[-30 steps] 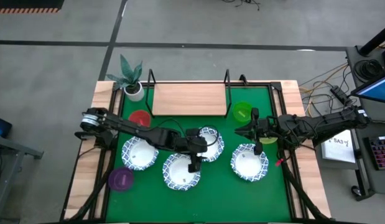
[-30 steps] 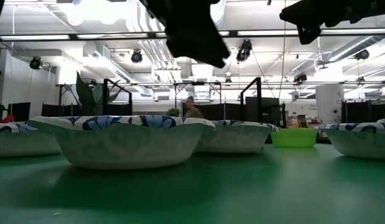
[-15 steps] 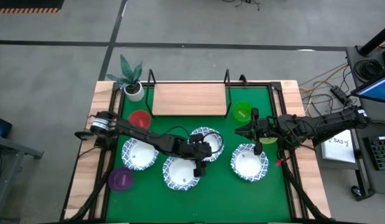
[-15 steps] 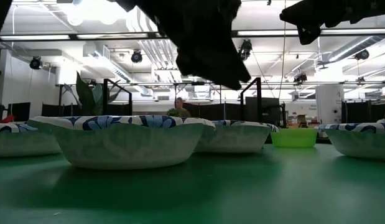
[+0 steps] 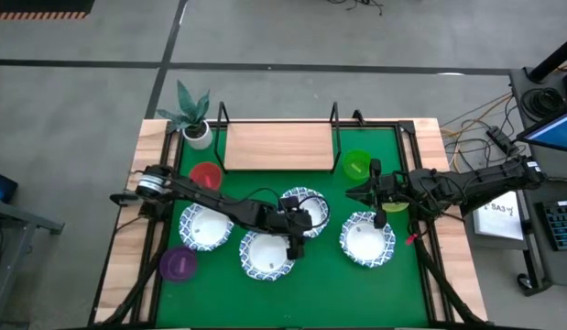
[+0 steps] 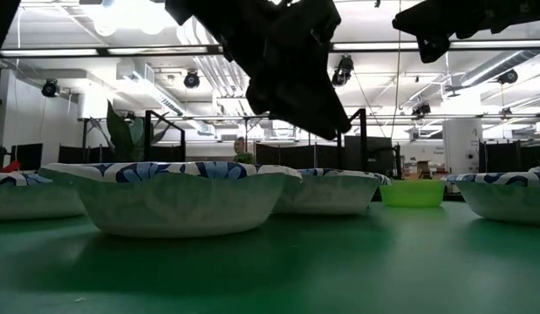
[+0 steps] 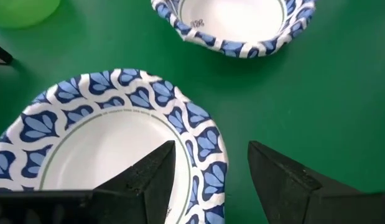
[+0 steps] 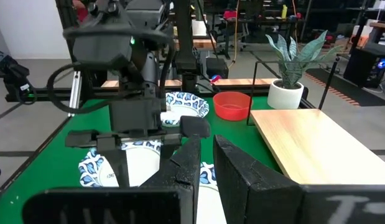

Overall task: Place and stack bowls onto a shelf
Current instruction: Put the white patterned bowl on the shelf

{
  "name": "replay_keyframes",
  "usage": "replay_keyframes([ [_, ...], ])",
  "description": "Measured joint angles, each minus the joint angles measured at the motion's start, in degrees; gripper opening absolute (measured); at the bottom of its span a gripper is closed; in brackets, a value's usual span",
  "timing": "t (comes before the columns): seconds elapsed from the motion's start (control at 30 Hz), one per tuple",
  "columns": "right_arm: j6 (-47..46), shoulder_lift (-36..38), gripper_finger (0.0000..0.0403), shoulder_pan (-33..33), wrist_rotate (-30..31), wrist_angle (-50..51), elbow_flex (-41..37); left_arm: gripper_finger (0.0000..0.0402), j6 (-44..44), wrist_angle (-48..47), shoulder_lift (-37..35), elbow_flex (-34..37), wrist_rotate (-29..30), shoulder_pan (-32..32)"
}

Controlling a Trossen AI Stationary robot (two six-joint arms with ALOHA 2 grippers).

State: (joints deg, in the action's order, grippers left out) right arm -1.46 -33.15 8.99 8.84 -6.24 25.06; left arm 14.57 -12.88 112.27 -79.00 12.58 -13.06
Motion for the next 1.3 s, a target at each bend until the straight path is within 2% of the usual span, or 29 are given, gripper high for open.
replay_keyframes([
  [0.4,0.1,0.0,0.0034,0.0,0.0,0.0,0.0,0.0182,1.4,0.1,2.6,0.0,0.4,0.0],
  [0.83,0.1,0.0,0.0034,0.0,0.0,0.0,0.0,0.0153,2.5,0.2,2.6,0.0,0.4,0.0],
  [1.17,0.0,0.0,0.0034,0.0,0.0,0.0,0.0,0.0204,3.1,-0.2,3.7,0.0,0.3,0.0],
  [1.3,0.1,0.0,0.0034,0.0,0.0,0.0,0.0,0.0209,2.9,-0.1,4.6,0.1,0.3,0.0],
])
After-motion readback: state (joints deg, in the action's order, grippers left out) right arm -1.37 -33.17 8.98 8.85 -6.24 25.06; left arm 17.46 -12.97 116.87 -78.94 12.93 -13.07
